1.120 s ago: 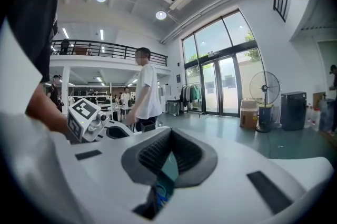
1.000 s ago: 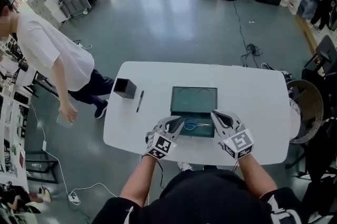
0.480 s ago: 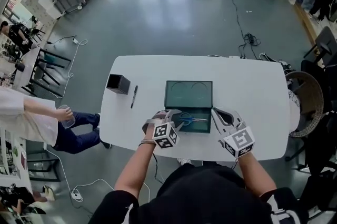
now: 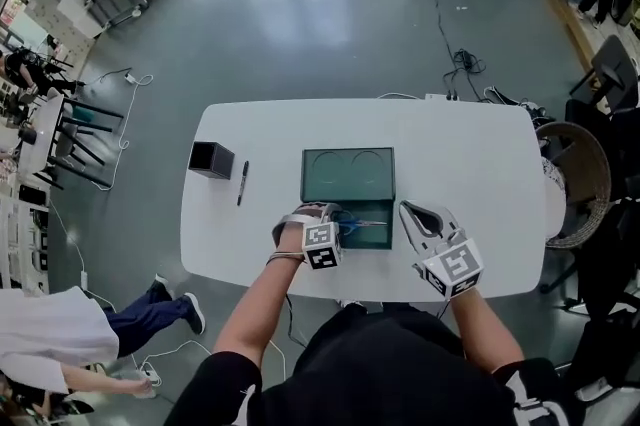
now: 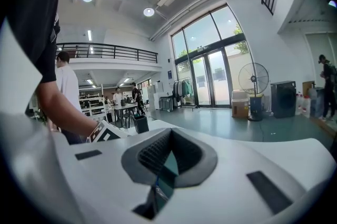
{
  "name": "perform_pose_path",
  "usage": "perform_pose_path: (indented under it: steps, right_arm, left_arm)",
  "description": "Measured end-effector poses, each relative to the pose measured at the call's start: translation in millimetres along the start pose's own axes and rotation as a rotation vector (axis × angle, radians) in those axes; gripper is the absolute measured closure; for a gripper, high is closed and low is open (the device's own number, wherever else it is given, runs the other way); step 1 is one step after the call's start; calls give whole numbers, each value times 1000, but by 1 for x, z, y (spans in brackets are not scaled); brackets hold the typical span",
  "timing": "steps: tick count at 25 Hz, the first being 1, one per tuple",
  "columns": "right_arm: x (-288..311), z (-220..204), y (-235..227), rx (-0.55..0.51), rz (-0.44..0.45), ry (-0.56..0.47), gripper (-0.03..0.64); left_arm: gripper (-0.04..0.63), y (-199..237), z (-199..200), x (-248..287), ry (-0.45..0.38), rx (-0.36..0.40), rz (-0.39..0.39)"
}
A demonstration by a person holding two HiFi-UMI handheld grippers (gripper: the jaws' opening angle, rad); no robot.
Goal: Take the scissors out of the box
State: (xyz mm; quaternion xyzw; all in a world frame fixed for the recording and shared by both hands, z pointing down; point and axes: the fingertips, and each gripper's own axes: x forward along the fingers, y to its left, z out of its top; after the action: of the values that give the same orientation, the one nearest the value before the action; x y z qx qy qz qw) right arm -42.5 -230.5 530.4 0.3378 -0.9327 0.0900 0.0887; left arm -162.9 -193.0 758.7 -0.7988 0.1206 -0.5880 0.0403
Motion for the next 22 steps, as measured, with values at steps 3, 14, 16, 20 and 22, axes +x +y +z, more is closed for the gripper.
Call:
perform_pose_path:
  steps: [3, 14, 16, 20, 22]
  right_arm:
    - [-1, -3, -4, 7, -10, 4, 612]
    - [-12, -10, -12, 24, -46, 10, 612]
    - [-14, -11, -12, 27, -49, 12, 612]
    - [-18, -13, -13, 34, -53, 11, 612]
    - [-19, -13, -13, 34, -53, 8, 612]
  left_arm:
    - [397, 1, -3, 9, 28, 18, -17]
    - [419, -14, -5, 32, 87, 41, -131]
    - [428, -16, -5, 32, 90, 38, -146]
    - [443, -20, -4, 33, 93, 24, -187]
    - [478, -23, -3, 34, 95, 25, -206]
